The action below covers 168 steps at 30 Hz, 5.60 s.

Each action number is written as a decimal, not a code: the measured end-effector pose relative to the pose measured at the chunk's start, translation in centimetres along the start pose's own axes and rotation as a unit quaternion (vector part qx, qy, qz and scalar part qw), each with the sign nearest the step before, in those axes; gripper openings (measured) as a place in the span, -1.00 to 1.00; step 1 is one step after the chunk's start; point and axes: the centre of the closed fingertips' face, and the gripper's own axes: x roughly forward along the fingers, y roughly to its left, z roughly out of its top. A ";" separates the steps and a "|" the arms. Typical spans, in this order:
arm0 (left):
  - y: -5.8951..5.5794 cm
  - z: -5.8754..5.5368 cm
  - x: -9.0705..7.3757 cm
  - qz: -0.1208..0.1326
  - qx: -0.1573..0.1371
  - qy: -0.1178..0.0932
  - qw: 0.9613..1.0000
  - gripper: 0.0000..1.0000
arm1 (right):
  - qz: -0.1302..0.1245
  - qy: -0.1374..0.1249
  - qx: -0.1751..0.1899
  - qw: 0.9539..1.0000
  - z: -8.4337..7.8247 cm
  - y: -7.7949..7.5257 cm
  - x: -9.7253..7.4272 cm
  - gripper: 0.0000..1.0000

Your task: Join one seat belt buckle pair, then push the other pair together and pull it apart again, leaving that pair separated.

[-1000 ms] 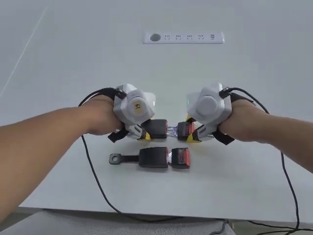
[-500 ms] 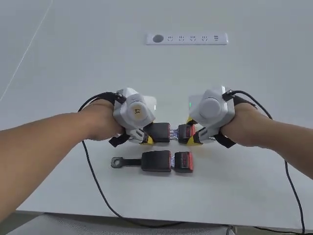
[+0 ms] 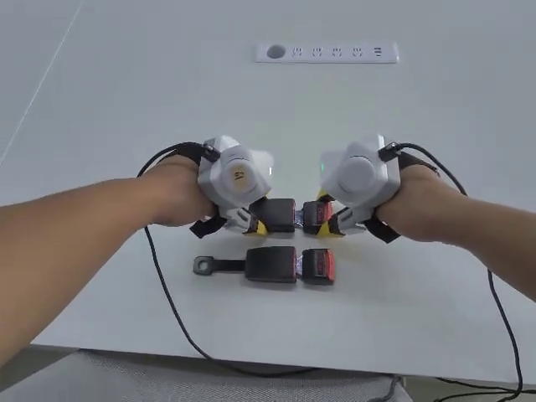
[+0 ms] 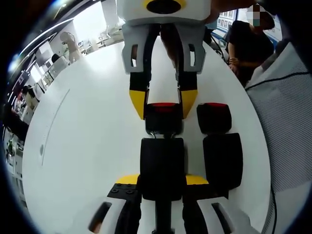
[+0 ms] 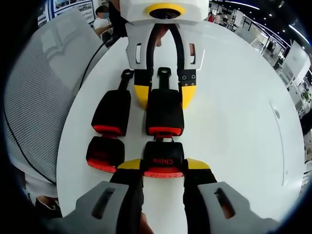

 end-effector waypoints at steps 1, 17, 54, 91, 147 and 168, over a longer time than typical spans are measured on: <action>0.1 -0.1 0.0 0.000 -0.001 -0.001 1.000 -0.36 | 0.001 -0.001 0.001 1.000 -0.1 -0.1 0.1 -0.44; 0.2 -0.4 0.1 0.003 -0.007 -0.001 1.000 -0.37 | 0.000 -0.002 0.006 1.000 0.0 -0.3 0.7 -0.43; 0.2 -0.8 0.5 0.001 -0.003 0.011 1.000 -0.35 | -0.005 0.002 0.012 1.000 -3.0 0.7 -1.7 -0.38; 0.2 -0.6 0.3 0.010 -0.007 0.018 1.000 -0.33 | -0.024 0.047 0.044 0.998 -11.0 1.4 -5.8 -0.36; -8.1 -5.5 -12.4 0.178 -0.189 -0.099 0.961 1.00 | -0.174 -0.112 0.218 0.954 -6.5 9.1 -12.7 0.68; -8.5 -6.3 -12.9 0.200 -0.219 -0.104 0.949 1.00 | -0.201 -0.121 0.227 0.945 -6.2 9.9 -12.8 0.99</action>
